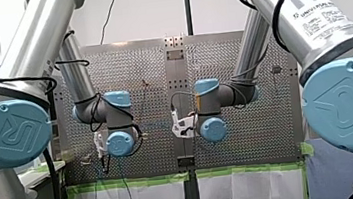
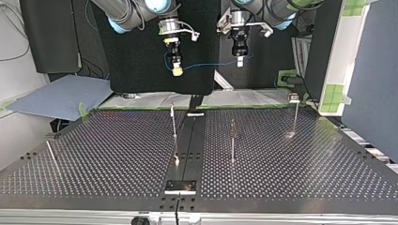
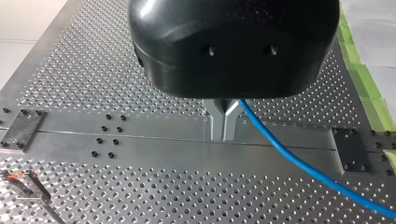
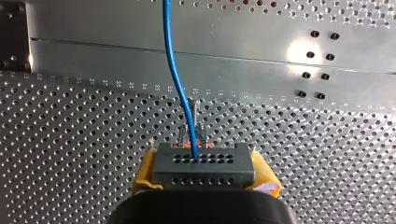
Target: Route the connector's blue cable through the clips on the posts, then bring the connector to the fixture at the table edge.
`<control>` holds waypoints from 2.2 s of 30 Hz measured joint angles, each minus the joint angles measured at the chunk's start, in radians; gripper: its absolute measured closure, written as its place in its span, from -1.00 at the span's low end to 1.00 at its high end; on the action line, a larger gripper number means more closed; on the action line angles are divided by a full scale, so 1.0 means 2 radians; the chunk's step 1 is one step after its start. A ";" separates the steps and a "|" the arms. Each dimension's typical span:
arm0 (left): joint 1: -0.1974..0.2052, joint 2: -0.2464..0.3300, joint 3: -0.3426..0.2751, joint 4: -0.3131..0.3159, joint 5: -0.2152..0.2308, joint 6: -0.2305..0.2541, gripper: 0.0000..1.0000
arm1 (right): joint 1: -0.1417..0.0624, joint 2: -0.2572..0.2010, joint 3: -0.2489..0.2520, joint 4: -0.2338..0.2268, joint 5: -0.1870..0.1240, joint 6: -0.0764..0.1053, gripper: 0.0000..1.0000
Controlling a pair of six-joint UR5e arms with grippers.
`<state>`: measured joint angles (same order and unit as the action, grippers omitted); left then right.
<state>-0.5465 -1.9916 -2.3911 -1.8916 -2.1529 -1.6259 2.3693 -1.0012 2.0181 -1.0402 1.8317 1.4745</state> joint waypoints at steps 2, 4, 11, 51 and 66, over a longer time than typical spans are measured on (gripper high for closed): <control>0.000 0.000 0.000 0.000 0.000 0.000 1.00 | 0.000 0.000 0.000 0.000 0.000 0.000 1.00; 0.000 0.000 0.000 0.000 0.000 0.000 1.00 | 0.000 0.000 0.000 0.000 0.000 0.000 1.00; 0.000 0.000 0.000 0.000 0.000 0.000 1.00 | 0.000 0.000 0.000 0.000 0.000 0.000 1.00; 0.000 0.000 0.000 0.000 0.000 0.002 1.00 | -0.003 0.008 -0.005 0.037 0.000 0.000 1.00; 0.014 0.036 0.004 -0.052 0.027 0.031 1.00 | -0.005 -0.009 0.009 0.089 0.019 -0.001 1.00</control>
<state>-0.5191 -1.9193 -2.3835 -1.9950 -2.0997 -1.5637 2.3586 -1.0191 2.0361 -0.8626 1.8697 1.4729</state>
